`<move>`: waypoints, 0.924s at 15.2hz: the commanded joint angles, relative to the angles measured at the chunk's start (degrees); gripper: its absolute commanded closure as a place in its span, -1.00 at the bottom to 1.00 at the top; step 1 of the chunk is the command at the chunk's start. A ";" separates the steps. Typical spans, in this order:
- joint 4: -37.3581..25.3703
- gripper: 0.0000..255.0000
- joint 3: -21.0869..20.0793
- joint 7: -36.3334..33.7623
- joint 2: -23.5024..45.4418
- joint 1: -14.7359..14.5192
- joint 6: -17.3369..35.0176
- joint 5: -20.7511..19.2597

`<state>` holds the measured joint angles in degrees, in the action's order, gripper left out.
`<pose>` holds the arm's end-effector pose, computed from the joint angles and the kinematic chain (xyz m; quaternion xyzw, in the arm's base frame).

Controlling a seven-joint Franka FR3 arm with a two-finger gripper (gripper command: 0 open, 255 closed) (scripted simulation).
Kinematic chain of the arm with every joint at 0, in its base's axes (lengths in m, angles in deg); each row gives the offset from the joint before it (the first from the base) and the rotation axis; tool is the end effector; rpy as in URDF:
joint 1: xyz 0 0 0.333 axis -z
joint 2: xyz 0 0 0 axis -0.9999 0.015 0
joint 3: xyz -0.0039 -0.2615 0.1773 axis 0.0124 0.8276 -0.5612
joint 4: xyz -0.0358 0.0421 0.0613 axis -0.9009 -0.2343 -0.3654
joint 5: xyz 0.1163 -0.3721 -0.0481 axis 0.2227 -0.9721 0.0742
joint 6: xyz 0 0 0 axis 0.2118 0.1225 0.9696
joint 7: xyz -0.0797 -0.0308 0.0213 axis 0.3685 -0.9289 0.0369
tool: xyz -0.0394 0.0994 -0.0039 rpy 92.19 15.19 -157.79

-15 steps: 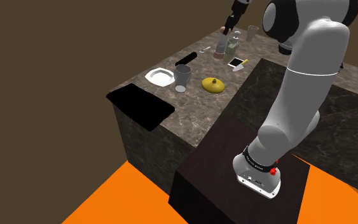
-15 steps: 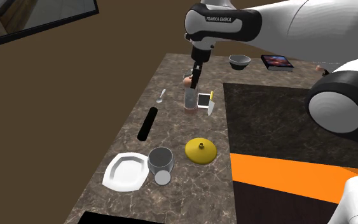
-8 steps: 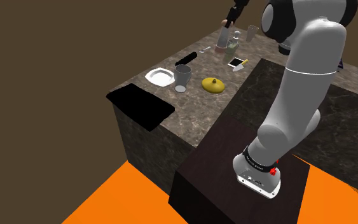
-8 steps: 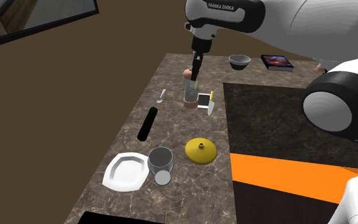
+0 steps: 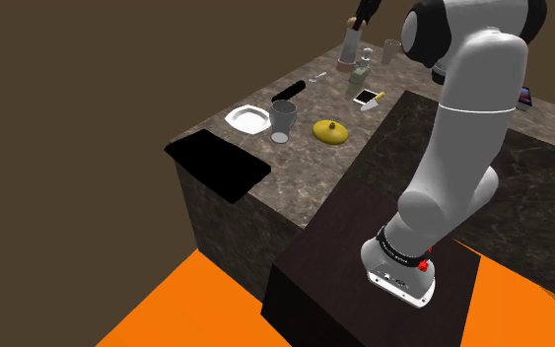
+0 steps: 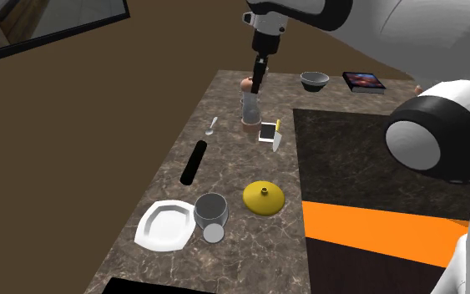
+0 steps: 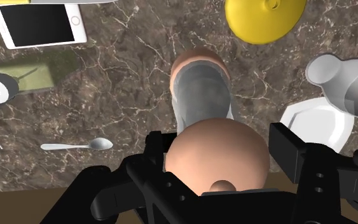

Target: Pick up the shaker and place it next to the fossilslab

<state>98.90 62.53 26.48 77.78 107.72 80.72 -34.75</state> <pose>0.4727 -0.4536 0.6206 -0.9961 -0.0386 -0.0787 0.0017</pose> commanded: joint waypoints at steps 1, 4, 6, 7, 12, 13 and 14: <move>-2.57 1.00 -0.04 -0.18 0.66 0.73 -1.96 0.42; -7.56 1.00 -0.23 -0.48 2.33 2.37 -5.34 1.48; -10.48 1.00 -0.39 -0.68 3.38 3.42 -7.22 2.15; -5.21 1.00 0.03 -1.40 -0.17 0.38 -5.12 0.05; 13.55 1.00 -0.26 -8.01 -15.14 -10.73 1.91 -9.65; 16.45 1.00 -0.84 -9.71 -17.83 -12.23 2.84 -11.47; 19.16 1.00 -1.60 -11.46 -20.42 -13.48 3.65 -13.19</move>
<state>114.53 61.70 17.24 60.46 96.14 83.05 -45.78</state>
